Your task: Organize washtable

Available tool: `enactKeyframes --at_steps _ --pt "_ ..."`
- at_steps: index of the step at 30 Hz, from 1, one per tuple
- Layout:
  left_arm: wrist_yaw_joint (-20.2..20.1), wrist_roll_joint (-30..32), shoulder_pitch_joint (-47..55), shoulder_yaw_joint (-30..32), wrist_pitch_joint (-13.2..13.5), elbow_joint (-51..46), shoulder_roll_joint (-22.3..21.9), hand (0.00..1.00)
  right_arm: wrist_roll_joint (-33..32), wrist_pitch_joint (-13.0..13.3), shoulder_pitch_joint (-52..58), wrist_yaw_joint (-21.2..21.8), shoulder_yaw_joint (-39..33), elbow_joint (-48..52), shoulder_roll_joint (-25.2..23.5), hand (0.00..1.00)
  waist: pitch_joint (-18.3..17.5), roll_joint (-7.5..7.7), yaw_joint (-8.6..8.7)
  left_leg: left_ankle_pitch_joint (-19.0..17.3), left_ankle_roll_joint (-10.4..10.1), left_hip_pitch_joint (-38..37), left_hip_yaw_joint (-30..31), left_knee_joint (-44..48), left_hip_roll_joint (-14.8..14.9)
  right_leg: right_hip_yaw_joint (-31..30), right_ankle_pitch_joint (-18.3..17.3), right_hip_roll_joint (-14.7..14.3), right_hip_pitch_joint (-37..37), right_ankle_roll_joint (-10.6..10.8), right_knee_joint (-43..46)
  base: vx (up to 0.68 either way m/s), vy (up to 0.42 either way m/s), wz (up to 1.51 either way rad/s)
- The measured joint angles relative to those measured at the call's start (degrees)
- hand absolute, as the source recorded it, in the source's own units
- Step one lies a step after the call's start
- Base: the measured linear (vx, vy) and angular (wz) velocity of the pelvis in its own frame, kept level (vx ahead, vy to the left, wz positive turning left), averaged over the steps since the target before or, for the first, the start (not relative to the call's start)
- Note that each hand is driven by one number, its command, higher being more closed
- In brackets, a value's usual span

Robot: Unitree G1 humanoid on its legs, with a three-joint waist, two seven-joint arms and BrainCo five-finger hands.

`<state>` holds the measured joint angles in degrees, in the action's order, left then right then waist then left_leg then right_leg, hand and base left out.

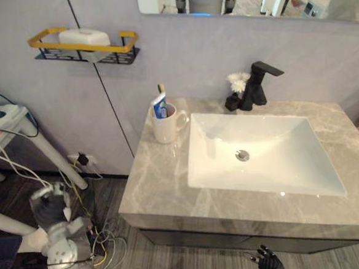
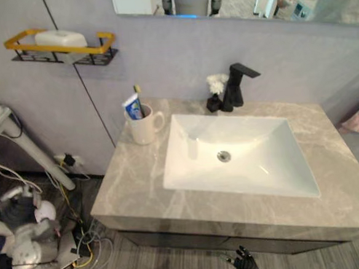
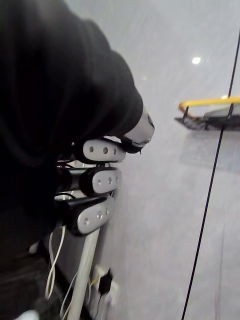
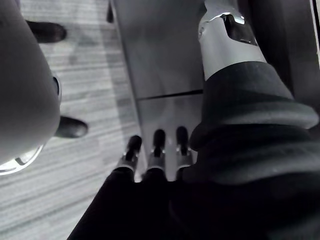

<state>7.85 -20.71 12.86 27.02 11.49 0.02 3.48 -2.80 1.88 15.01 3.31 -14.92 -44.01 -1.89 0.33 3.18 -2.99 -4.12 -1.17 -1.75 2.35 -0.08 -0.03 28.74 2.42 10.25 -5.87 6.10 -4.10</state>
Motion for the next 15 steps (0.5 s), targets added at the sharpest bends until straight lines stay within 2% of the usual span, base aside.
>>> enactKeyframes --at_steps 2,5,11,15 --pt "-0.06 1.22 -0.15 -1.87 -0.49 7.63 -0.49 0.00 -0.15 0.00 -0.08 -0.79 0.24 0.39 -0.06 0.00 -0.50 0.20 -0.89 0.20 0.20 -0.14 -0.14 0.20 0.31 0.03 -0.09 0.12 -0.04 -0.01 0.01 0.00 0.000 0.00" --pt "-0.29 1.75 -0.29 -4.98 -2.13 17.75 -1.00 0.00 -1.21 -0.08 -0.71 -1.31 0.17 0.45 0.11 0.00 -0.58 0.16 -0.92 0.23 0.20 -0.18 -0.20 0.29 0.33 0.16 -0.10 0.14 -0.18 -0.01 -0.06 0.00 0.000 0.00" --pt "-1.77 3.66 -1.45 -7.38 -4.02 35.97 -2.81 0.00 -1.41 -0.07 -0.99 -2.09 -1.07 0.34 -0.35 0.00 -0.60 0.22 -0.87 0.24 0.20 -0.89 -0.60 0.02 0.21 0.21 -0.19 0.37 -0.60 0.20 -0.09 0.00 0.002 -0.02" --pt "-2.79 5.58 -1.74 -7.36 -4.70 41.74 -2.93 0.00 -1.88 0.06 -1.45 -2.16 -2.89 -0.37 -0.82 0.00 -0.59 0.26 -0.87 0.35 0.08 -1.07 -0.56 -0.28 0.16 0.22 -0.22 0.38 -0.63 0.34 -0.15 0.00 0.000 0.00"
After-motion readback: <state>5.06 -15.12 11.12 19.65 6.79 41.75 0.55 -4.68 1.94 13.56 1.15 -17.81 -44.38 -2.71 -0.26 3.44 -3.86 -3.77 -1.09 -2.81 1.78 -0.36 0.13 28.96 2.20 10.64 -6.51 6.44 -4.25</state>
